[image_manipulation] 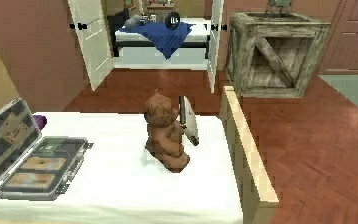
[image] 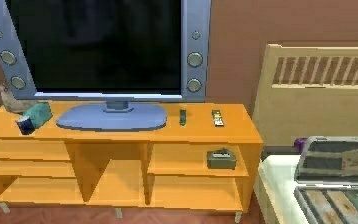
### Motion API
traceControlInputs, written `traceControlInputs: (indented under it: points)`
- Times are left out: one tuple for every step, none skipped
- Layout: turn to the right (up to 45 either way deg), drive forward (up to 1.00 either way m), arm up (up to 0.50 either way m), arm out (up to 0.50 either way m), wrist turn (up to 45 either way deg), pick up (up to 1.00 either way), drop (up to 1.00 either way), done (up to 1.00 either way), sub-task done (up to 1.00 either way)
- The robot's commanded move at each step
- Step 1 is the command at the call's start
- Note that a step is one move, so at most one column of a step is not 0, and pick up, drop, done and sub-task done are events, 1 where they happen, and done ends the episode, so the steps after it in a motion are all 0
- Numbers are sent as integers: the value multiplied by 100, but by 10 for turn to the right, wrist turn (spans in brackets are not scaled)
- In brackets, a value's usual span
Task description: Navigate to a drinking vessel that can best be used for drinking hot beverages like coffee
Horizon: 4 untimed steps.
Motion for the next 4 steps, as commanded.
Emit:
traceControlInputs:
  points:
    - [-450, 0, 0, 0, 0, 0, 0, 0, 0]
    - [-390, 0, 0, 0, 0, 0, 0, 0, 0]
    - [0, 90, 0, 0, 0, 0, 0, 0, 0]
    - [-210, 0, 0, 0, 0, 0, 0, 0, 0]
